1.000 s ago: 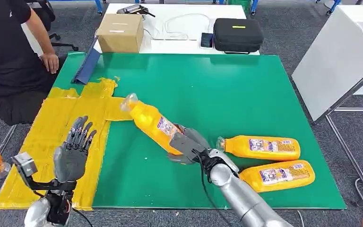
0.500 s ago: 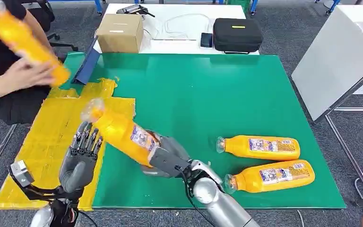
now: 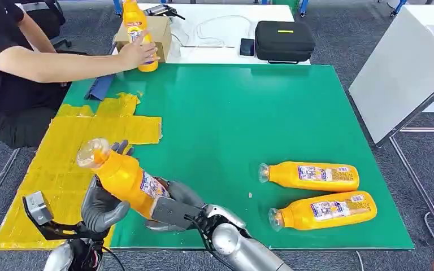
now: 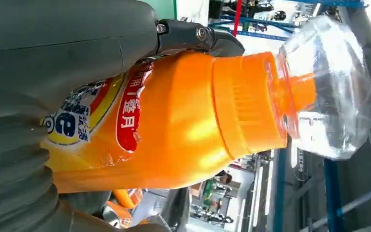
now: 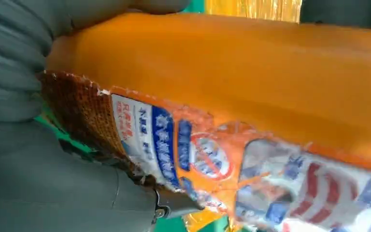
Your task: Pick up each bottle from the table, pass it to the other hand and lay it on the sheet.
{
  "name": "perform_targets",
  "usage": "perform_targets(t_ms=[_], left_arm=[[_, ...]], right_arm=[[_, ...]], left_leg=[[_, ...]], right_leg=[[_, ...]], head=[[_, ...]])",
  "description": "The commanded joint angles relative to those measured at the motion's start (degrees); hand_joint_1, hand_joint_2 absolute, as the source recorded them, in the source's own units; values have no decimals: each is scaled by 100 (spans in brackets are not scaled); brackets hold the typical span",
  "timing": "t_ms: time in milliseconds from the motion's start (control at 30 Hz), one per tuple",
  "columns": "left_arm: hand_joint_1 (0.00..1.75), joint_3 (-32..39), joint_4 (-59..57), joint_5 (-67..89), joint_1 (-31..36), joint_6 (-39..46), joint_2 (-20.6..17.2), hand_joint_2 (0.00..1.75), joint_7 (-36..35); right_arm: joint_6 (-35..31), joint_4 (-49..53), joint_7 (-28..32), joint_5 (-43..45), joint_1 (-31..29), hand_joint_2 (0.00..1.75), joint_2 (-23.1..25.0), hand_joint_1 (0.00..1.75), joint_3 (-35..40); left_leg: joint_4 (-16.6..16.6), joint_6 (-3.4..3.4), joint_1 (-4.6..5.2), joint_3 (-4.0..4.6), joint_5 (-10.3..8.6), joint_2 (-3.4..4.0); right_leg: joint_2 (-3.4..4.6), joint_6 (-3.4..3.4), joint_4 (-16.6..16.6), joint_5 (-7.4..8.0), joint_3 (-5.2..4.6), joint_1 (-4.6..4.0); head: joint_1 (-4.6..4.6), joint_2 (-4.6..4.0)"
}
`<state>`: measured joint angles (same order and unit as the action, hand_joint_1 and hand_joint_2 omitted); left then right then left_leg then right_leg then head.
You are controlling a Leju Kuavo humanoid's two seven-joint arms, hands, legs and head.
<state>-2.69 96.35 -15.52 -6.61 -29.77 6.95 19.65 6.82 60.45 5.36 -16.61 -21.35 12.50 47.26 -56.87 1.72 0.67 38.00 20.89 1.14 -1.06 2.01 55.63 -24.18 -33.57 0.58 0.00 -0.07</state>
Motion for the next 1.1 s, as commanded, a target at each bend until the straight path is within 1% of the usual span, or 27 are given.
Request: perform_targets(t_ms=[33,67,100,167,200,233,300,333,400,433,500,533,567,633,700,800,833,867,933,967,1033,1067,1100], left_arm=[[0,-614,-53,172,59,-44,-281,175,35],[0,-614,-53,172,59,-44,-281,175,35],[0,-614,-53,172,59,-44,-281,175,35],[0,-601,-67,172,69,-47,-298,175,35],[0,-601,-67,172,69,-47,-298,175,35],[175,-594,-85,165,78,-52,-296,175,43],[175,-569,-116,199,80,-53,-314,175,85],[175,-557,-129,300,84,-17,-333,175,118],[175,-538,-172,322,98,-23,-347,175,135],[175,-542,-186,355,105,-35,-360,175,141],[175,-525,-213,380,108,-38,-367,175,151],[175,-518,-214,421,102,-20,-365,175,166],[175,-507,-215,456,100,-16,-368,175,179],[175,-493,-201,457,85,-24,-378,175,182],[175,-470,-185,496,73,-13,-377,175,194],[175,-382,-46,915,12,261,-355,175,355],[175,-333,56,1301,-22,529,-344,175,480],[175,-282,161,1684,-69,801,-333,175,566],[175,-213,273,1798,-121,867,-319,175,561],[175,-191,300,1797,-132,854,-317,175,560],[175,-191,300,1797,-132,854,-317,175,560],[175,-159,333,2609,-132,1480,-288,175,597],[175,-109,365,3073,-134,1813,-253,175,611]], right_arm=[[91,-666,-56,-318,-273,175,129,175,1031],[91,-666,-56,-318,-273,175,129,175,1031],[91,-666,-56,-318,-273,175,129,175,1031],[89,-658,-55,-317,-273,175,128,175,1035],[89,-658,-55,-317,-273,175,128,175,1035],[85,-642,-56,-322,-290,175,106,175,1046],[60,-600,-60,-340,-294,175,76,175,1122],[45,-589,-62,-347,-294,175,68,175,1145],[34,-584,-68,-353,-288,175,46,175,1153],[21,-583,-68,-355,-287,175,38,175,1151],[5,-581,-66,-355,-283,175,22,175,1137],[-8,-577,-70,-360,-278,175,18,175,1133],[-26,-574,-75,-367,-275,175,16,175,1124],[-35,-561,-78,-374,-267,175,3,175,1123],[-79,-522,-87,-396,-255,175,-20,175,1084],[-408,-290,-144,-684,-161,175,-101,175,919],[-660,-126,-191,-932,-107,175,-158,175,838],[-933,100,-262,-1187,-14,175,-213,175,692],[-976,398,-356,-1354,55,175,-299,175,583],[-924,484,-395,-1376,73,175,-320,175,551],[-924,484,-395,-1376,73,175,-320,175,551],[-1313,660,-419,-1669,202,175,-304,75,296],[-1352,899,-433,-1743,290,175,-345,0,93]], left_leg=[[-7,-18,-8,-34,19,-8],[-4,-13,-6,-20,10,-11],[-1,-13,-5,-15,9,-12],[-3,-17,-7,-26,15,-17],[0,-13,-5,-16,9,-14],[-5,-20,-9,-32,20,-20],[1,-11,-4,-14,8,-14],[-4,-19,-9,-28,17,-19],[1,-14,-5,-18,10,-15],[-3,-19,-9,-30,17,-19],[3,-12,-5,-14,6,-16],[-1,-19,-8,-31,15,-23],[2,-12,-5,-18,8,-18],[-1,-18,-8,-31,15,-20],[2,-11,-6,-16,8,-14],[-3,-18,-9,-33,18,-23],[0,-14,-7,-22,12,-19],[-6,-19,-10,-35,22,-25],[-3,-11,-6,-11,10,-18],[-7,-16,-9,-26,20,-23],[-2,-13,-5,-20,14,-18],[-5,-17,-6,-28,20,-17],[-4,-17,-7,-25,17,-17]], right_leg=[[10,-9,2,-14,31,-4],[2,-8,2,-9,-22,-3],[-1,-20,-1,-17,-31,-2],[-1,-21,0,-23,-19,-2],[-3,-19,-2,-17,-29,-2],[-2,-22,1,-27,-12,-4],[-5,-12,-3,-12,-30,-1],[-2,-16,-1,-20,-14,-4],[-3,-12,-3,-13,-25,-2],[-3,-15,-1,-19,-12,-4],[-6,-11,-5,-11,-30,-2],[-7,-15,-2,-19,-12,-3],[-7,-12,-4,-13,-26,-1],[-4,-16,-3,-19,-14,-2],[-4,-12,-6,-12,-29,-2],[-6,-16,-3,-22,-9,-3],[-7,-13,-4,-16,-21,-2],[-7,-15,-1,-25,-6,-3],[-7,-10,-2,-14,-31,-3],[-7,-13,0,-22,-15,-3],[-4,-11,-2,-16,-22,-1],[0,-12,0,-20,-13,-2],[0,-13,-1,-18,-16,-3]], head=[[0,0],[0,0],[-2,0],[-2,0],[0,0],[0,0],[0,2],[-2,0],[-2,2],[-2,0],[-2,0],[-2,0],[-2,0],[-2,0],[0,0],[0,0],[-2,0],[-2,0],[0,0],[0,2],[0,0],[-2,0],[0,0]])
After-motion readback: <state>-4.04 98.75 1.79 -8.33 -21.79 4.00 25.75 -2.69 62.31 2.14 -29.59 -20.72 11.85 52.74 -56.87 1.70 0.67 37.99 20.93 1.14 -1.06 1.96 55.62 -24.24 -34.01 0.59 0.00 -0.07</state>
